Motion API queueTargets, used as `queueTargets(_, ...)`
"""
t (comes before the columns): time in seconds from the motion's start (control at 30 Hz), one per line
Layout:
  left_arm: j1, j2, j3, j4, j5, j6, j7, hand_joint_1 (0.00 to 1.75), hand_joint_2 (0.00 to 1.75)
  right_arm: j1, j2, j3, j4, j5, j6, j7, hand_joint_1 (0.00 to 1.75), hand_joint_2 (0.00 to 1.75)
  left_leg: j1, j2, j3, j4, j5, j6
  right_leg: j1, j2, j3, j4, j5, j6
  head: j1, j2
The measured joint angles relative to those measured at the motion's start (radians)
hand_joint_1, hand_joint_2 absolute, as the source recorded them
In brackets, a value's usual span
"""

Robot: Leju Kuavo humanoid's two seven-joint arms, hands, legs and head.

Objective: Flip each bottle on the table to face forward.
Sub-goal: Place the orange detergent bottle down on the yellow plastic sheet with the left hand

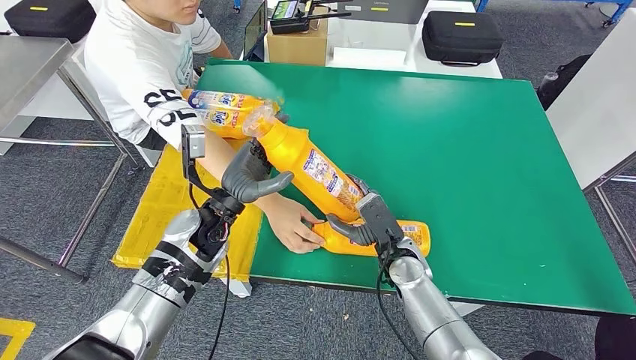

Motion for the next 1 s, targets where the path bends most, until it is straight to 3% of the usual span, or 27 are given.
queueTargets(0.1,-0.009,0.003,-0.012,0.000,0.005,-0.028,0.000,0.07,1.75,-0.019,0.000,0.001,0.026,0.001,0.010,0.001,1.75,1.75,0.000,0.000,0.000,0.000,0.000,0.000,0.000,0.000,0.000,0.000,0.000,0.000,0.000,0.000)
queueTargets(0.23,-0.017,0.006,-0.023,0.000,0.016,-0.057,0.003,1.75,1.75,-0.035,0.001,0.002,0.051,0.001,0.017,0.002,1.75,1.75,0.000,0.000,0.000,0.000,0.000,0.000,0.000,0.000,0.000,0.000,0.000,0.000,0.000,0.000)
queueTargets(0.47,-0.035,0.012,-0.033,0.015,0.072,-0.107,0.034,1.73,1.75,-0.053,0.009,0.008,0.077,0.010,0.024,0.002,1.75,1.75,0.000,0.000,0.000,0.000,0.000,0.000,0.000,0.000,0.000,0.000,0.000,0.000,0.000,0.000)
queueTargets(0.6,-0.045,0.013,-0.036,0.033,0.080,-0.105,0.043,0.00,1.75,-0.067,0.012,0.014,0.090,0.024,0.024,0.003,1.75,1.75,0.000,0.000,0.000,0.000,0.000,0.000,0.000,0.000,0.000,0.000,0.000,0.000,0.000,0.000)
queueTargets(1.0,-0.065,0.013,-0.054,0.077,0.045,-0.069,0.037,0.00,1.75,-0.115,0.027,0.065,0.125,0.089,0.033,0.031,1.75,1.75,0.000,0.000,0.000,0.000,0.000,0.000,0.000,0.000,0.000,0.000,0.000,0.000,0.000,0.000)
